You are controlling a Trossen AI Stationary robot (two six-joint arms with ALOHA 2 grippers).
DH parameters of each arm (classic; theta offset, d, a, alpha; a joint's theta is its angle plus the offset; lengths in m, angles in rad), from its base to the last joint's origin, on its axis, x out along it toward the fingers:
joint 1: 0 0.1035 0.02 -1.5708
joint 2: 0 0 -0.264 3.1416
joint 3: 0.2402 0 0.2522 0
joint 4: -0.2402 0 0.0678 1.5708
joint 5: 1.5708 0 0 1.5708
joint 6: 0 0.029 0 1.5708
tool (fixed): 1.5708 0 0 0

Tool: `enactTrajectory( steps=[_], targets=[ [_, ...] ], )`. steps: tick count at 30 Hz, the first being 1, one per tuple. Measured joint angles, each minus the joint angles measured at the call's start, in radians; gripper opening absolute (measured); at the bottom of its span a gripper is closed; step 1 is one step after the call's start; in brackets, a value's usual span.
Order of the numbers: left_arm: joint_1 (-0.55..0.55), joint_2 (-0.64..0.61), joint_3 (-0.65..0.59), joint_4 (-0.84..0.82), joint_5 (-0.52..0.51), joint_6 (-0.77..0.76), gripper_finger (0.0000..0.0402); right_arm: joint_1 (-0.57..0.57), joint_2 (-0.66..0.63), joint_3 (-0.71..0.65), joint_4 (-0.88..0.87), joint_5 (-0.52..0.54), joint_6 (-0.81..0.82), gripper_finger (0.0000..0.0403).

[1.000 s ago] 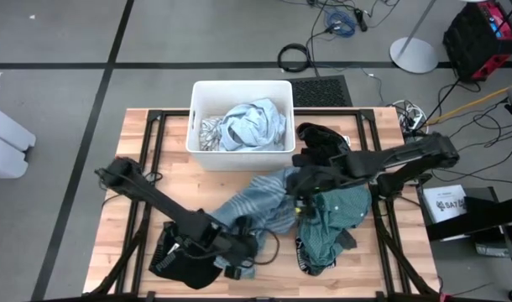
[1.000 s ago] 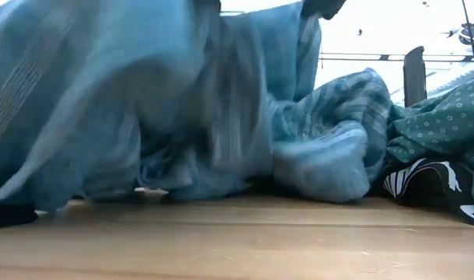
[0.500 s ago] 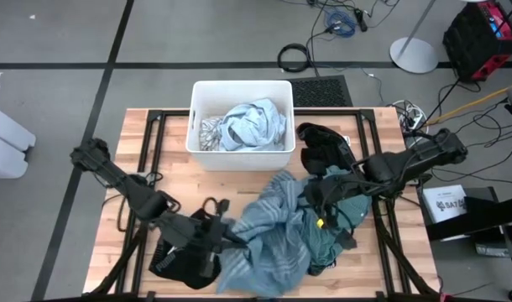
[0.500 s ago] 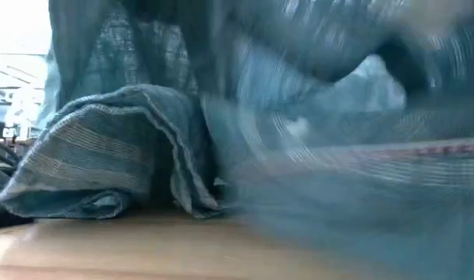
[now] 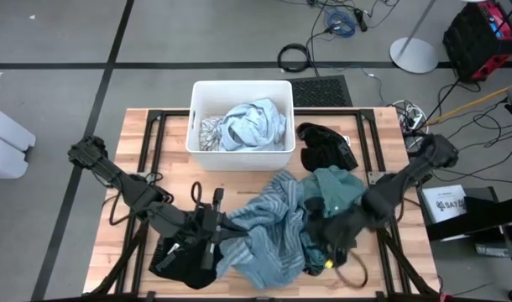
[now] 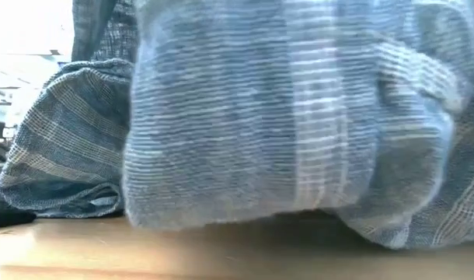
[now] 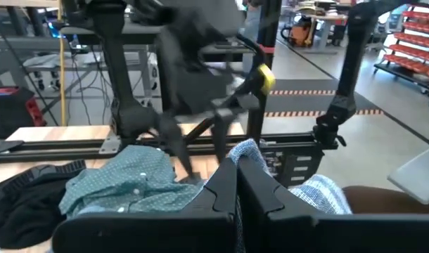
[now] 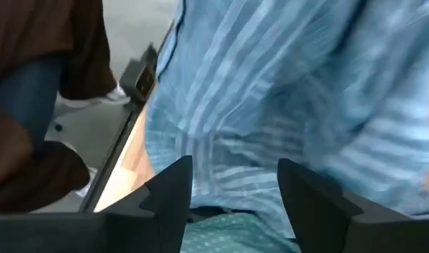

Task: Sort clothes
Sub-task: Put the blue striped shirt into the white bin

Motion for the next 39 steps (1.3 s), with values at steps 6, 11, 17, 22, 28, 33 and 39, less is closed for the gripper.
enactTrajectory(
  steps=[6, 11, 17, 22, 28, 33, 39],
  targets=[
    [0.0, 0.0, 0.0, -0.004, -0.006, -0.001, 0.0002, 0.081, 0.173, -0.001, 0.068, -0.004, 0.132, 0.0197],
    [0.0, 0.0, 0.0, -0.007, -0.007, 0.0, 0.0001, 0.129, 0.296, -0.001, 0.205, -0.003, 0.133, 0.0196],
    [0.0, 0.0, 0.0, -0.008, -0.007, -0.001, 0.0001, 0.136, 0.392, -0.002, 0.33, -0.026, 0.174, 0.0196],
    [0.0, 0.0, 0.0, -0.011, -0.007, -0.025, 0.0001, 0.149, 0.428, -0.002, 0.358, -0.025, 0.206, 0.0196],
    [0.0, 0.0, 0.0, -0.011, -0.025, -0.028, 0.0001, 0.168, 0.511, -0.002, 0.356, 0.055, 0.254, 0.0196],
    [0.0, 0.0, 0.0, -0.011, -0.033, -0.028, 0.0001, 0.173, 0.564, -0.002, 0.358, 0.23, 0.309, 0.0196],
    [0.0, 0.0, 0.0, -0.011, -0.039, -0.034, 0.0001, 0.171, 0.566, 0.005, 0.305, 0.259, 0.399, 0.0169]
  ],
)
